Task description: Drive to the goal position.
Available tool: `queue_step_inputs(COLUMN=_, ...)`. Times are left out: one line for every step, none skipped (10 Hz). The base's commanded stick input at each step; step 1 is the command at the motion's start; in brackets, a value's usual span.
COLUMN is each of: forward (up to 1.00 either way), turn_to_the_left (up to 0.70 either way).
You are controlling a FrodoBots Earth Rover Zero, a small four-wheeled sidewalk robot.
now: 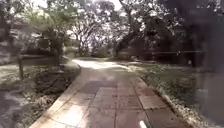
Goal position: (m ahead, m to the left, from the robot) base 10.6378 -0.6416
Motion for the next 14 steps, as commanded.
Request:
queue_step_inputs(forward=0.7, turn_to_the_left=0.0)
queue_step_inputs(forward=0.7, turn_to_the_left=0.0)
queue_step_inputs(forward=0.7, turn_to_the_left=0.0)
queue_step_inputs(forward=0.7, turn_to_the_left=0.0)
queue_step_inputs(forward=0.7, turn_to_the_left=0.0)
queue_step_inputs(forward=0.7, turn_to_the_left=0.0)
queue_step_inputs(forward=0.7, turn_to_the_left=0.0)
queue_step_inputs(forward=0.7, turn_to_the_left=0.0)
queue_step_inputs(forward=0.7, turn_to_the_left=-0.09)
queue_step_inputs(forward=0.7, turn_to_the_left=-0.35)
queue_step_inputs(forward=0.7, turn_to_the_left=-0.35)
queue_step_inputs(forward=0.7, turn_to_the_left=-0.35)
queue_step_inputs(forward=0.7, turn_to_the_left=-0.35)
queue_step_inputs(forward=0.7, turn_to_the_left=-0.35)
